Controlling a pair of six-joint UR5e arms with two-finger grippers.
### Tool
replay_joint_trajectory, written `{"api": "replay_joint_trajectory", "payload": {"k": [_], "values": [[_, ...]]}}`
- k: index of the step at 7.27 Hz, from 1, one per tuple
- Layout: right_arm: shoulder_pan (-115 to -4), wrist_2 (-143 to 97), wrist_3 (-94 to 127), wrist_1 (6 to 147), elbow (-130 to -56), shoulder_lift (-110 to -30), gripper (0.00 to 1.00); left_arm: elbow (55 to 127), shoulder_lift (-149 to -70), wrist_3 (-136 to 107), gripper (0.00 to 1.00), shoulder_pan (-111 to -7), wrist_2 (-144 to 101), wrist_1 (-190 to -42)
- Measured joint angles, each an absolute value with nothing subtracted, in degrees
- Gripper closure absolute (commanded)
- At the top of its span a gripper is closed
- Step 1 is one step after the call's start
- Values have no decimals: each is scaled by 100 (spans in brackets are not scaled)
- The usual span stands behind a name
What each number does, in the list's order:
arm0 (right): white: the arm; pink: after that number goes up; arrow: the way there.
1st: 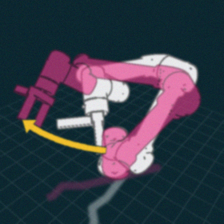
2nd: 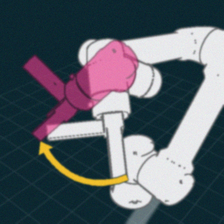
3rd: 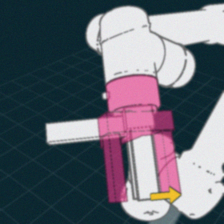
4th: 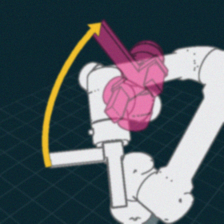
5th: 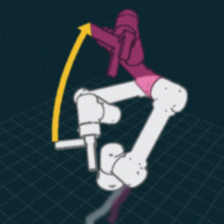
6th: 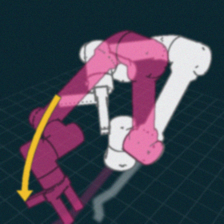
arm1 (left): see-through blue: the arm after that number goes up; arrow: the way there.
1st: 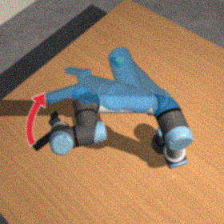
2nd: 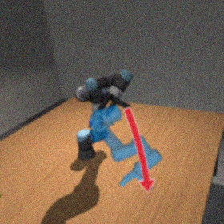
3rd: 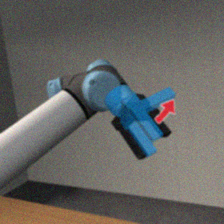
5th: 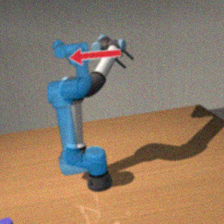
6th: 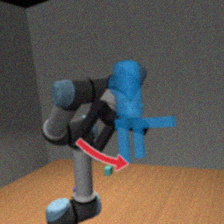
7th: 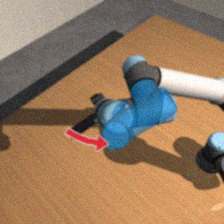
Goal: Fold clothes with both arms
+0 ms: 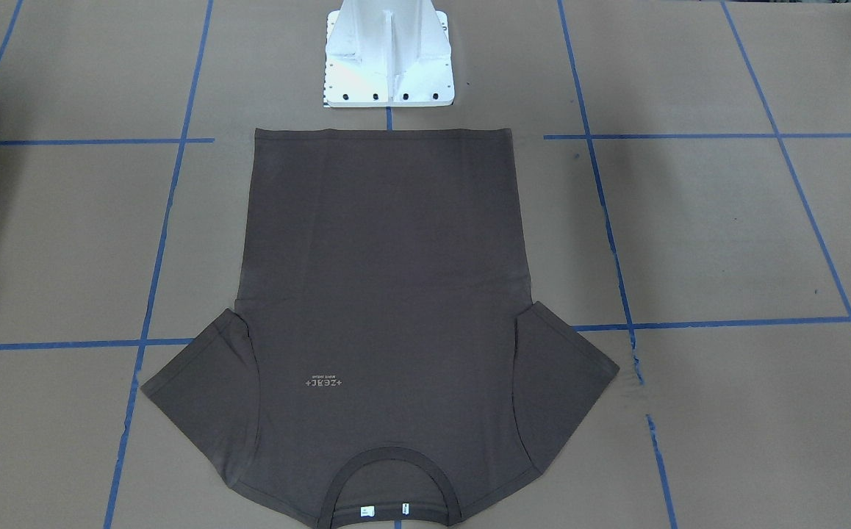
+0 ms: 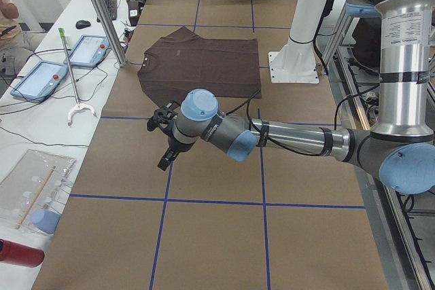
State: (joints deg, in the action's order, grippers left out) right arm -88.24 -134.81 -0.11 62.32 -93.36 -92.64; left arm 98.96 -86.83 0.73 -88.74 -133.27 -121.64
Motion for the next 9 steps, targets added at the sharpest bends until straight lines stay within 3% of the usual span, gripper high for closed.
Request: {"api": "replay_joint_trajectory", "payload": {"k": [4, 6, 9], "values": [[-7913, -13262, 2695, 6043, -8581, -7528, 5, 9634, -8881, -64, 0, -8868, -13342, -12732], [-6784, -12309, 4461, 5782, -8490, -6884, 24, 9652, -8885, -68, 0, -8868, -13342, -12743], [-5627, -11121, 5656, 5317, -7932, -6422, 34, 9672, -8893, -70, 0, -8868, -13342, -12744]]}}
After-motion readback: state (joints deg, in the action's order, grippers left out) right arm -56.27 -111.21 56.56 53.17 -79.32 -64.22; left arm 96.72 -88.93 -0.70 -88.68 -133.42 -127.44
